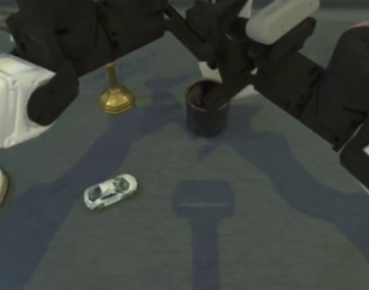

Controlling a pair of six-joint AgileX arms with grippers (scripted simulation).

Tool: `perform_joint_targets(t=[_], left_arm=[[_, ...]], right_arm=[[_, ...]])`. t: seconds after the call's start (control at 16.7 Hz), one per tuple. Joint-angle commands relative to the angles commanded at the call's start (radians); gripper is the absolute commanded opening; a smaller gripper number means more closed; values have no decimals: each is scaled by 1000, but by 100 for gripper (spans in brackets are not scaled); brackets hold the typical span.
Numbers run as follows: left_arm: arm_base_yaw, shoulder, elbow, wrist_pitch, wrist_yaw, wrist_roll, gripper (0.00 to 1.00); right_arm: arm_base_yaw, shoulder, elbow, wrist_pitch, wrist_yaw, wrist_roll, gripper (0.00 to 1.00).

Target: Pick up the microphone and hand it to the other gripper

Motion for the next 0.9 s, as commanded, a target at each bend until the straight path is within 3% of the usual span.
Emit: perform_joint_targets(t=[0.72, 0.9], left_arm=[[0, 0, 0, 0, 0, 0, 2], [0, 0, 0, 0, 0, 0, 0]], right_arm=[[0, 0, 0, 0, 0, 0, 0], [0, 0, 0, 0, 0, 0, 0]])
